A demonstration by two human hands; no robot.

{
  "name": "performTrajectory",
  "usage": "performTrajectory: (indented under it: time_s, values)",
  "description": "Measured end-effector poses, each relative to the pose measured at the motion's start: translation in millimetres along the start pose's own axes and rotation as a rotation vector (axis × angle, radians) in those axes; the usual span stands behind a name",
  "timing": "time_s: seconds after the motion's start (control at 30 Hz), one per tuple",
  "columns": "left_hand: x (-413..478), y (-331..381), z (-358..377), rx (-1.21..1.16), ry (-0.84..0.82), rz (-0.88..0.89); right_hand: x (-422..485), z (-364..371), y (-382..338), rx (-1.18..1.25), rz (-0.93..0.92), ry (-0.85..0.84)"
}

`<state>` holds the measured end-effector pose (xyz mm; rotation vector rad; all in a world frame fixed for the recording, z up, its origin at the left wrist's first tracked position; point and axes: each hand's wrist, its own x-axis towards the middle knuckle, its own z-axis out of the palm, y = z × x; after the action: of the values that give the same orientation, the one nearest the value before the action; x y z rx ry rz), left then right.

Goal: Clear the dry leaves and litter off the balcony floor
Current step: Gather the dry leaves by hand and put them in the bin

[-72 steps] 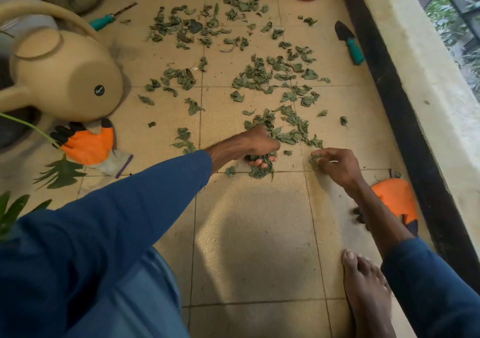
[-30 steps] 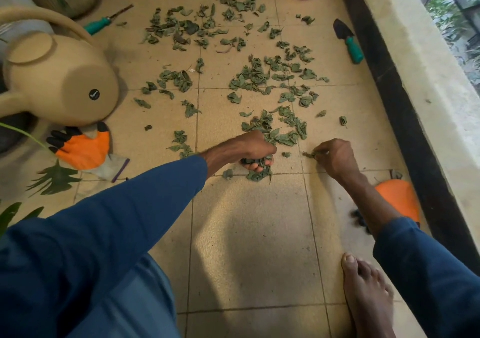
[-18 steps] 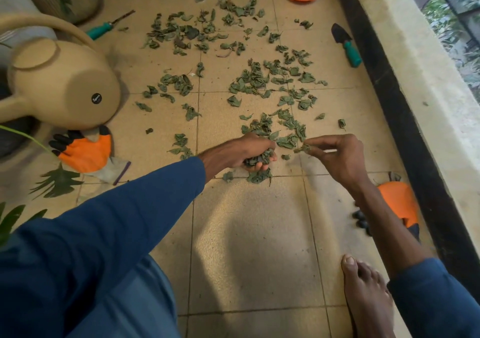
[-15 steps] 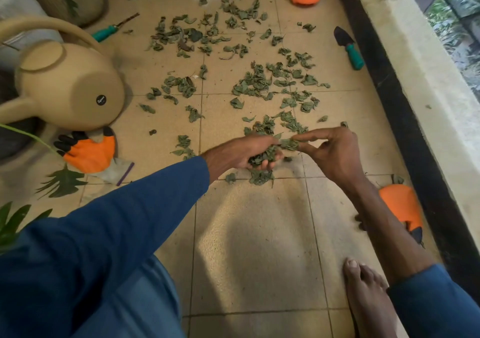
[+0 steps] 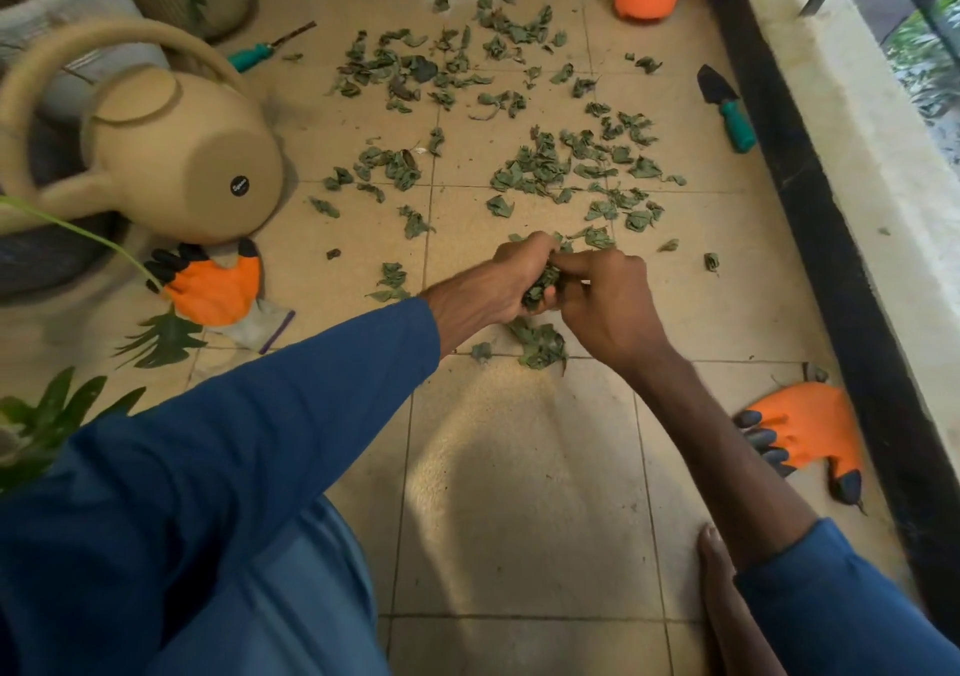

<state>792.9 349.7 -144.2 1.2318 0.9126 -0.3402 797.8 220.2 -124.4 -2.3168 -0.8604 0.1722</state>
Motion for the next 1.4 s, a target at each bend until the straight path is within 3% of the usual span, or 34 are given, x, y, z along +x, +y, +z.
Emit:
performTrajectory:
  time_s: [0.13,0.3,0.47,0.73,0.8,0.97,1.1,1.4]
  values:
    - [-5,1,-8,0.075,0.067,0.082,2,-7,-4,0.15,0.0,-0.001]
    - [-10,-1,-5,0.196,0.09,0.16,8,-3,-5,0.168,0.09,0.098]
    - [-13,0,-11,0.266,0.221,0.228,15,10,-11,0.215,0.162,0.202]
    - [-7,0,-23,0.588,0.39,0.409,0,2,15,0.727,0.397,-0.024]
    - [-7,1,-29,0.605,0.381,0.396,-10,5,35,0.655,0.438,-0.041]
    - [-11,1,-33,0.615,0.323,0.37,-23,48,82,0.205,0.576,-0.098]
    - [-13,0,-30,0.643,0.274,0.336,-23,82,88,-0.007,0.508,-0.128]
    - [-16,3,-29,0.691,0.224,0.314,-26,75,100,0.135,0.567,-0.036]
